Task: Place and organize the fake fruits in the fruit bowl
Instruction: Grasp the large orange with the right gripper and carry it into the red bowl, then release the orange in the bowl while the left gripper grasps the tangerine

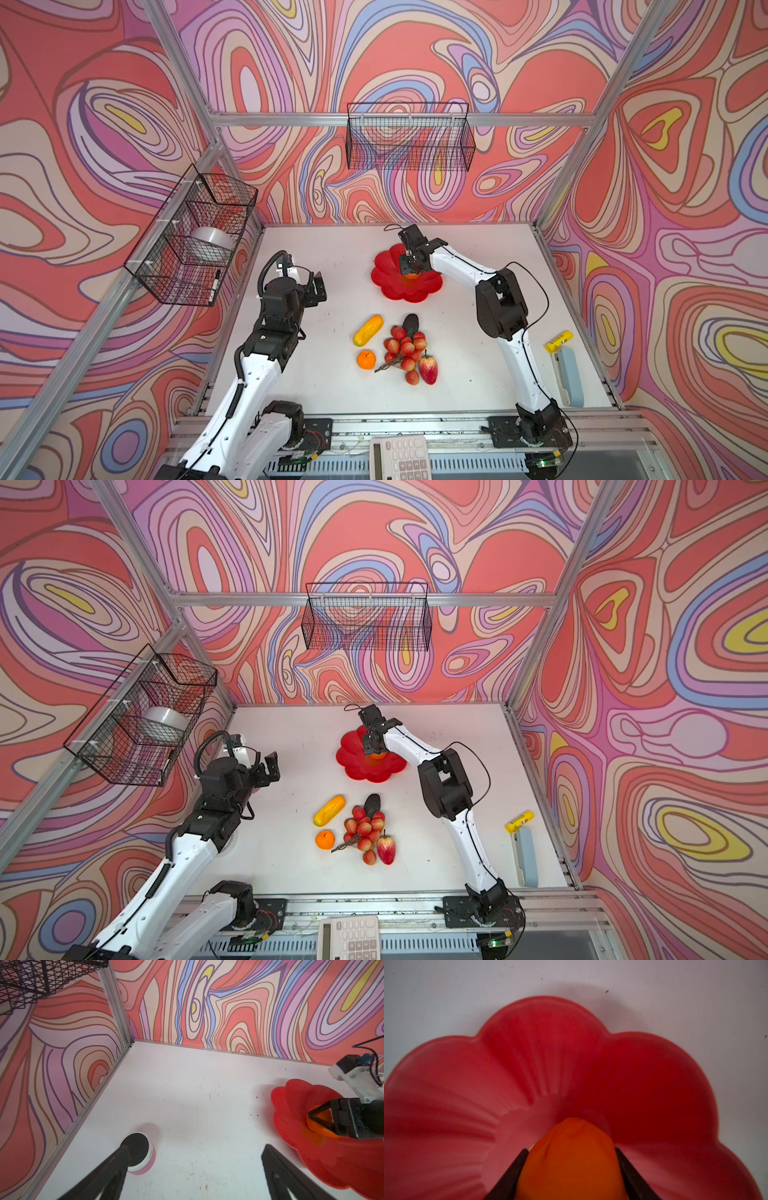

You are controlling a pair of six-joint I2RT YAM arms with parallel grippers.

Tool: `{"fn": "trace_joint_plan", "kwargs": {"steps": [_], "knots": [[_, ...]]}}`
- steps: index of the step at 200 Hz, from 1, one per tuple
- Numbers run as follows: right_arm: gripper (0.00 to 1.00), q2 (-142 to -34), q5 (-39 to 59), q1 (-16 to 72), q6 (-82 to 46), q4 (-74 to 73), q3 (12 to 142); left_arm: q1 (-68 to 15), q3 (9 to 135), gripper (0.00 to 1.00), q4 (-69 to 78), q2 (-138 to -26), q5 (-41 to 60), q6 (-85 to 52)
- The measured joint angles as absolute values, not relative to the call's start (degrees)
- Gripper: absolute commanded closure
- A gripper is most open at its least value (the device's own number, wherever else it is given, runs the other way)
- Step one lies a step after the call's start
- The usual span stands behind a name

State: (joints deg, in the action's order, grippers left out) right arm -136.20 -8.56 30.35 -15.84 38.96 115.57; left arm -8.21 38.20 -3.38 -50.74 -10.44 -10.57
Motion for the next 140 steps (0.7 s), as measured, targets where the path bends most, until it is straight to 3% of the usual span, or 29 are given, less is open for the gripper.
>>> {"fn": "trace_joint_plan", "kwargs": {"steps": [48, 78, 140], "knots": [[0.16, -136.1, -6.5, 30.0, -16.0, 38.5, 116.0, -8.2, 41.1, 0.02, -8.7, -52.4, -9.8, -11.3], [0.07, -132.0, -5.5, 29.2, -15.8, 36.0, 112.8, -8.2, 45.7, 0.11, -17.4, -52.5, -7.1, -13.8], [0.02, -97.4, -8.4, 27.7, -19.4, 16.5, 83.0, -12.8, 45.2, 0.16, -35.2, -44.3, 4.6, -24.6]]}}
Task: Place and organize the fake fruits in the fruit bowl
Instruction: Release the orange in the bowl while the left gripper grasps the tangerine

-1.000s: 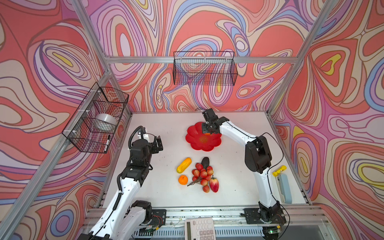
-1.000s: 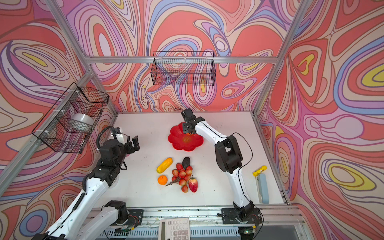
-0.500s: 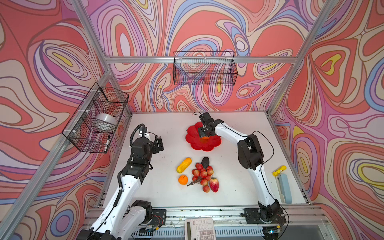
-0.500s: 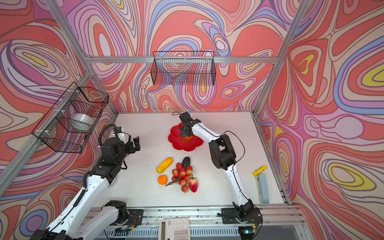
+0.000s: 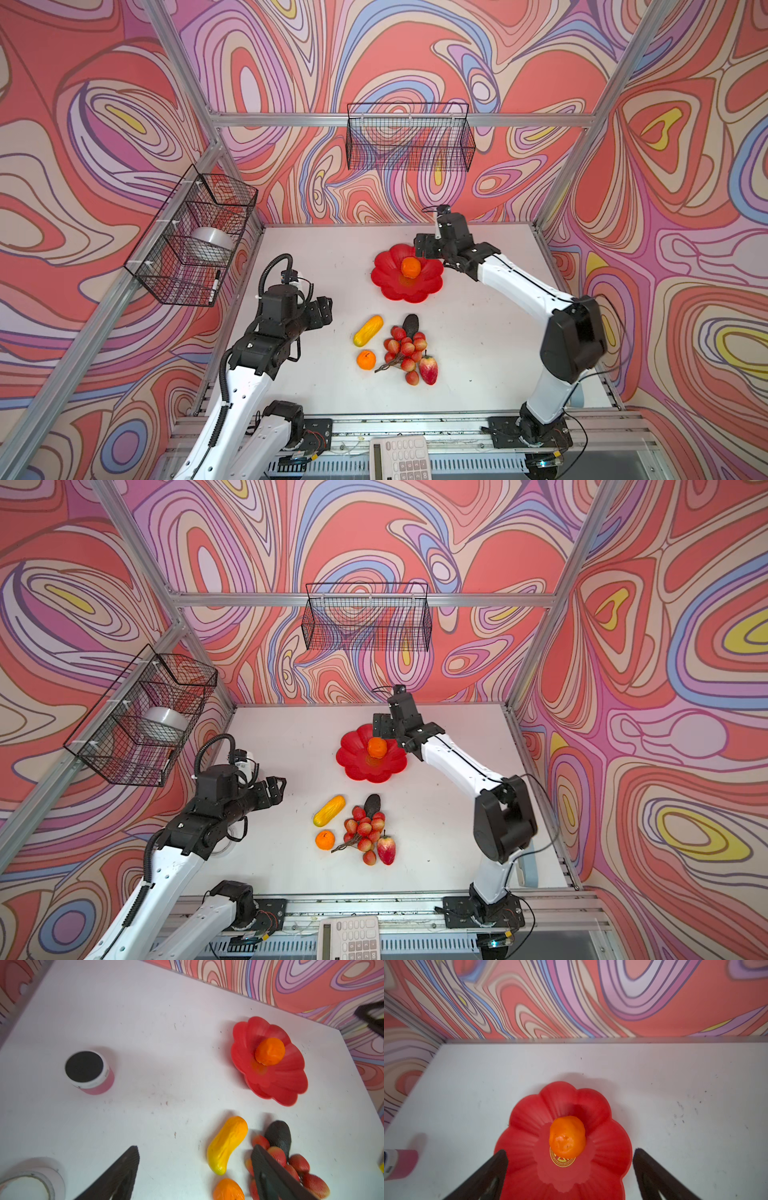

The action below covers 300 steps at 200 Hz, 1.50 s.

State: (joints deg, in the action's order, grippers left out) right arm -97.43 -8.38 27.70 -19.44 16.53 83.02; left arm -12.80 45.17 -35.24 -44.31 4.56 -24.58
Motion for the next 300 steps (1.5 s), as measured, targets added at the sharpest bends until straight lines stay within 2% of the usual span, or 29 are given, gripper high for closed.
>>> {"fn": "trace_joint_plan", "kwargs": {"steps": [33, 76, 153, 166, 178, 194, 204, 217, 263, 300], "knots": [[0.02, -86.6, -9.3, 27.4, -23.6, 9.8, 69.7, -23.4, 42.0, 0.18, -38.6, -45.4, 6.0, -30.9], [0.02, -82.7, -10.8, 27.3, -26.1, 10.2, 61.0, -38.9, 37.9, 0.17, -39.6, -51.3, 3.1, -39.9], [0.02, -82.7, -11.1, 27.0, -27.4, 10.7, 60.7, -43.2, 37.8, 0.16, -33.5, -67.0, 1.5, -44.8], [0.02, -82.7, -11.1, 27.0, -27.6, 10.7, 60.7, -43.2, 37.8, 0.20, -32.1, -68.9, 1.5, -44.9], [0.02, -82.7, -11.1, 26.9, -27.7, 10.7, 60.7, -43.2, 37.8, 0.27, -30.9, -70.6, 1.5, -44.9], [0.02, -82.7, -11.2, 26.9, -27.8, 10.8, 60.7, -43.2, 37.9, 0.42, -29.6, -72.9, 1.6, -45.2], [0.02, -82.7, -11.2, 26.9, -27.8, 10.8, 60.7, -43.2, 37.9, 0.55, -29.2, -74.0, 1.8, -45.2], [0.02, -82.7, -11.3, 26.9, -27.8, 10.8, 60.6, -43.2, 37.9, 0.62, -28.8, -74.3, 2.0, -45.2], [0.02, -82.7, -11.8, 26.9, -27.8, 10.8, 60.5, -43.2, 39.4, 0.63, -33.3, -66.7, 0.5, -44.1], [0.02, -83.2, -11.8, 26.7, -28.0, 10.7, 60.5, -41.3, 49.6, 0.64, -38.5, -59.6, -2.7, -39.7]]}}
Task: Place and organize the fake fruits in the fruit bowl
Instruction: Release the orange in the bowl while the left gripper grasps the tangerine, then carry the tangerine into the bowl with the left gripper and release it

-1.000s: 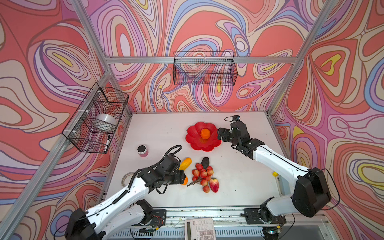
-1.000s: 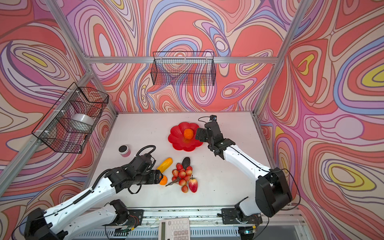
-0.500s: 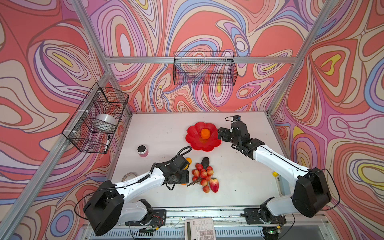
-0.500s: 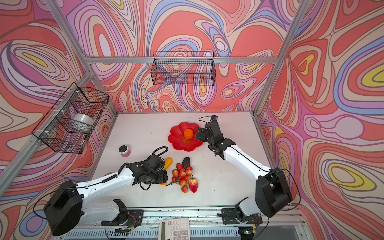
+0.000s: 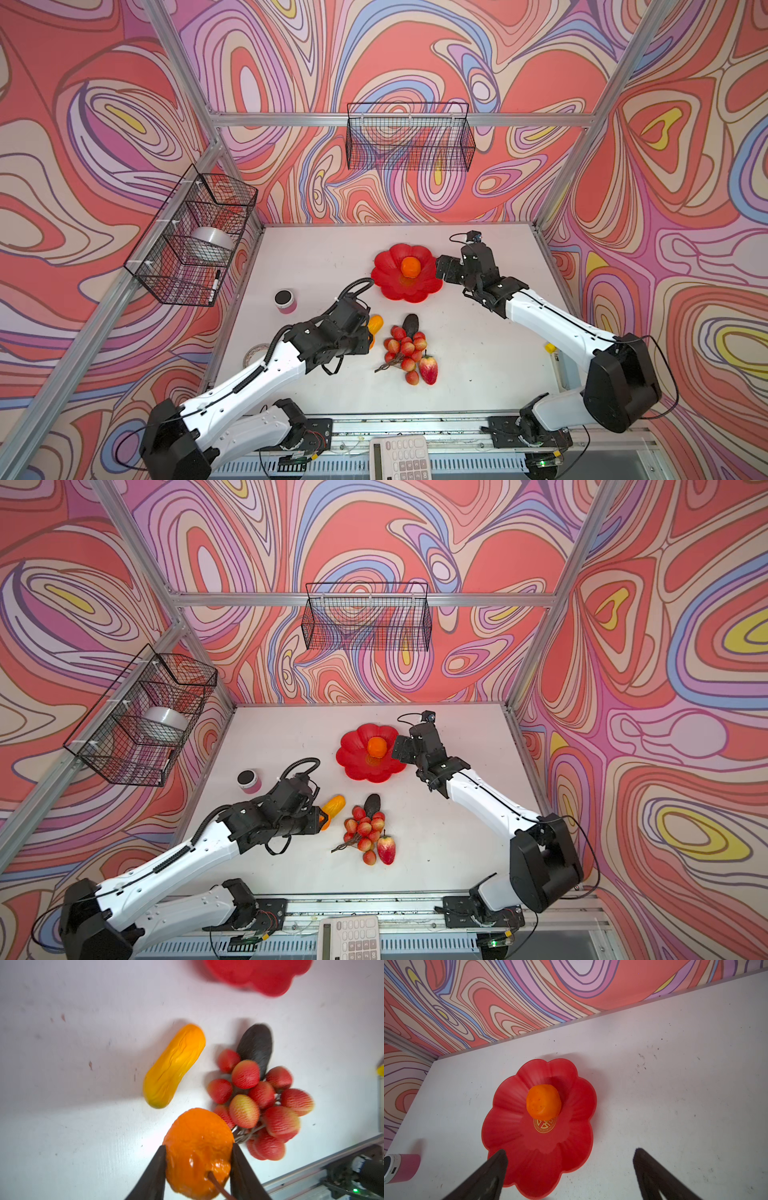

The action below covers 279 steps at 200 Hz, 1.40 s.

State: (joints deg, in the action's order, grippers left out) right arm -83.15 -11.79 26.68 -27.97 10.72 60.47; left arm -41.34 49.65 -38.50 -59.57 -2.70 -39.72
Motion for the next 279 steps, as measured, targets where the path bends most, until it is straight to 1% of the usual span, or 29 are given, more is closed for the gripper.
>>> {"fn": "trace_joint_plan", "kwargs": {"steps": [19, 32, 65, 104, 134, 183, 196, 210, 229, 234, 246, 279], "knots": [[0.02, -83.1, -11.8, 26.6, -28.2, 10.3, 60.5, -37.1, 56.3, 0.64, -37.8, -62.5, -1.9, -36.6], [0.02, -83.1, -11.8, 26.6, -28.3, 10.3, 60.5, -35.0, 61.7, 0.64, -37.0, -67.6, -1.4, -34.0], [0.02, -80.8, -11.8, 26.6, -28.6, 11.4, 59.5, -34.3, 78.3, 0.65, -35.6, -87.2, 0.3, -26.6], [0.02, -71.0, -12.3, 26.6, -29.7, 13.7, 54.4, -34.0, 95.1, 0.67, -36.4, -107.6, 0.8, -20.1], [0.02, -63.9, -12.4, 26.6, -31.2, 15.8, 51.1, -33.3, 101.2, 0.68, -37.5, -116.7, 1.1, -19.0], [0.02, -59.6, -13.3, 26.6, -32.4, 21.2, 50.2, -32.9, 110.1, 0.67, -41.5, -127.3, 0.8, -19.5], [0.02, -58.9, -13.7, 26.6, -32.6, 22.0, 49.9, -32.9, 111.6, 0.65, -42.4, -129.4, 0.6, -19.7], [0.02, -58.7, -14.0, 26.6, -32.7, 23.1, 49.8, -32.9, 111.9, 0.59, -43.5, -131.1, 0.4, -20.0], [0.02, -58.7, -14.1, 26.7, -32.9, 24.4, 49.8, -32.9, 112.2, 0.54, -44.4, -132.2, 0.7, -20.3], [0.03, -58.7, -14.1, 26.6, -33.0, 24.6, 49.8, -32.9, 112.2, 0.51, -44.4, -132.2, 0.9, -20.4], [0.03, -58.7, -14.1, 26.6, -33.1, 25.0, 49.8, -32.8, 112.2, 0.41, -44.4, -132.1, 1.7, -20.7], [0.05, -59.3, -13.0, 26.6, -33.1, 27.3, 50.8, -32.5, 110.0, 0.30, -42.9, -130.5, 4.2, -21.9]]}}
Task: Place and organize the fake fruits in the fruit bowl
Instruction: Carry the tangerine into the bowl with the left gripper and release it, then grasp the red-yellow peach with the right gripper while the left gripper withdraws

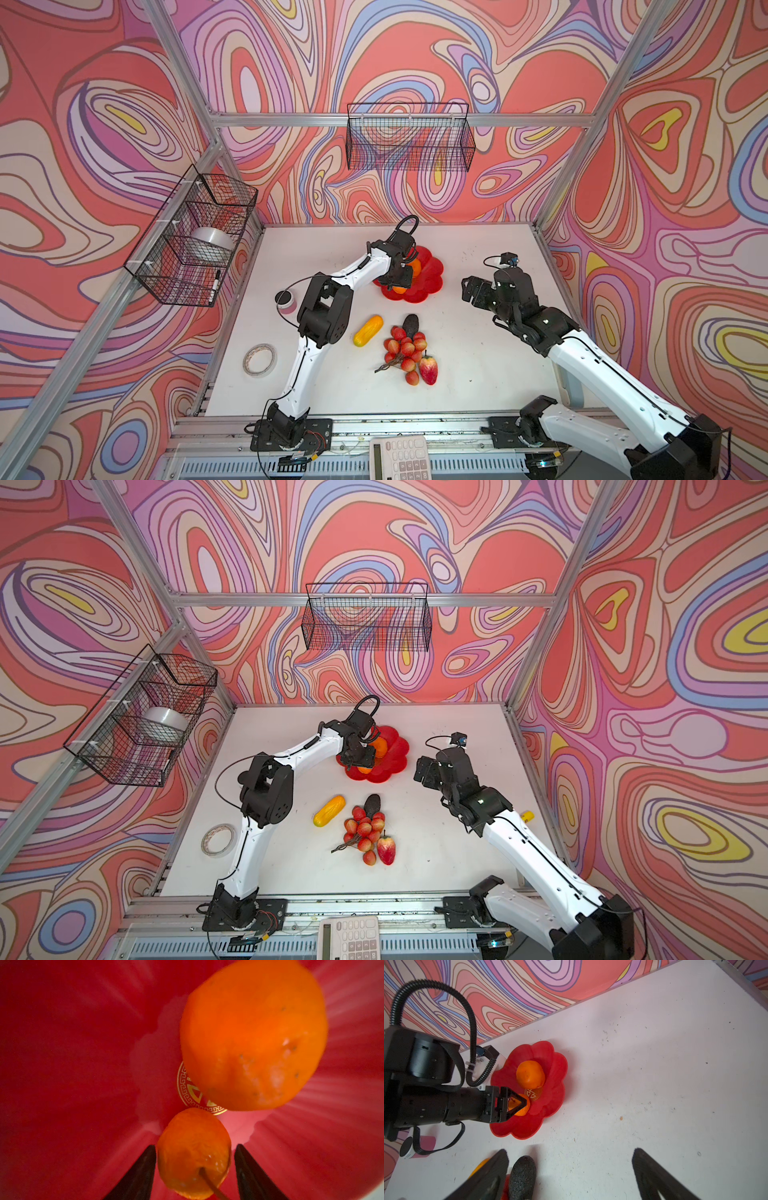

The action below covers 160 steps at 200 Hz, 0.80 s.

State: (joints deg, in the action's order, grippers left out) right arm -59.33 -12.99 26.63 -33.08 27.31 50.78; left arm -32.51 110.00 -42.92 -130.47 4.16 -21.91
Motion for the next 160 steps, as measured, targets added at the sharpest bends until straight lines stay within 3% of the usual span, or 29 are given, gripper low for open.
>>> {"fn": "trace_joint_plan", "kwargs": {"steps": [40, 67, 109, 160], "knots": [[0.10, -59.5, -8.3, 29.7, -36.8, 28.5, 47.8, -32.3, 101.3, 0.22, -35.6, -117.9, 5.0, -22.3], [0.13, -59.4, -6.7, 38.9, -41.2, 30.7, 41.7, -31.9, 91.5, 0.17, -25.6, -101.6, 2.0, -22.3], [0.15, -57.5, -6.5, 50.1, -48.0, 33.2, 35.2, -31.7, 66.2, 0.12, -10.5, -73.5, -7.7, -23.7], [0.18, -66.3, -6.2, 56.8, -51.4, 28.7, 35.4, -29.8, 42.4, 0.08, -14.1, -55.2, -17.2, -28.7]]}}
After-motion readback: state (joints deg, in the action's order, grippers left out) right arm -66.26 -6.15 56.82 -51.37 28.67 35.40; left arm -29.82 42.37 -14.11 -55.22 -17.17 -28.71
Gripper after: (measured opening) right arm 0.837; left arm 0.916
